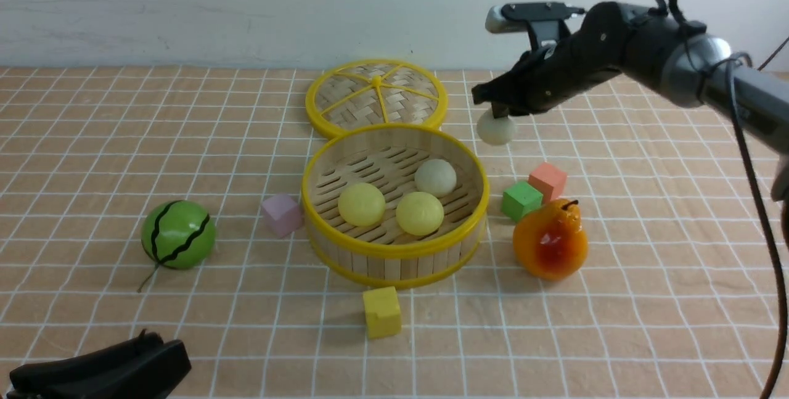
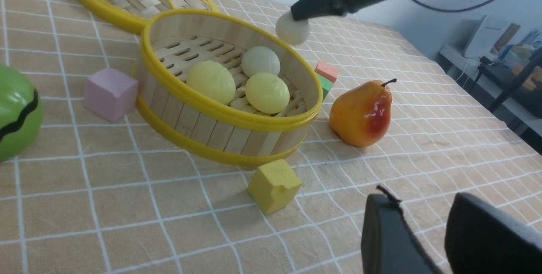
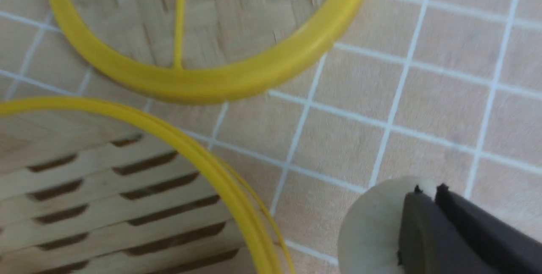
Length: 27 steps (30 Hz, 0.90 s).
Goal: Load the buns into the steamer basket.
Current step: Use the right arm to put the steamed stuffed bun into the steamer
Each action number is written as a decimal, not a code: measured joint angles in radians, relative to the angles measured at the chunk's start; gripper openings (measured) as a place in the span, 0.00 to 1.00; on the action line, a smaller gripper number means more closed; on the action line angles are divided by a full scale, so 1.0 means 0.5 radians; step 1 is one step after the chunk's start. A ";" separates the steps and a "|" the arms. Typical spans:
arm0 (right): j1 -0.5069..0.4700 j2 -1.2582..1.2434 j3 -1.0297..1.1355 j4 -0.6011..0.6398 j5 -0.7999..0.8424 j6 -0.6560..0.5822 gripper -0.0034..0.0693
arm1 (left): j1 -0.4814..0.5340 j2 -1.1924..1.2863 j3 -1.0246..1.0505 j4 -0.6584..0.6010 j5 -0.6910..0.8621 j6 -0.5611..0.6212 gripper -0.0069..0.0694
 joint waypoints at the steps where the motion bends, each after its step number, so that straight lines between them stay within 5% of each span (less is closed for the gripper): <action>1: 0.007 -0.060 0.000 0.052 0.018 -0.038 0.05 | 0.000 0.000 0.000 0.000 0.000 0.000 0.37; 10: 0.210 -0.072 -0.002 0.562 0.140 -0.472 0.05 | 0.000 0.000 0.000 0.000 0.000 0.000 0.38; 17: 0.323 0.134 -0.002 0.632 -0.049 -0.520 0.11 | 0.000 0.000 0.000 0.000 0.000 0.000 0.39; 23: 0.333 0.234 0.000 0.642 -0.112 -0.520 0.33 | 0.000 0.000 0.000 0.000 0.000 0.000 0.40; 27: 0.312 0.215 0.000 0.610 -0.101 -0.520 0.61 | 0.000 0.000 0.000 0.000 0.000 0.000 0.40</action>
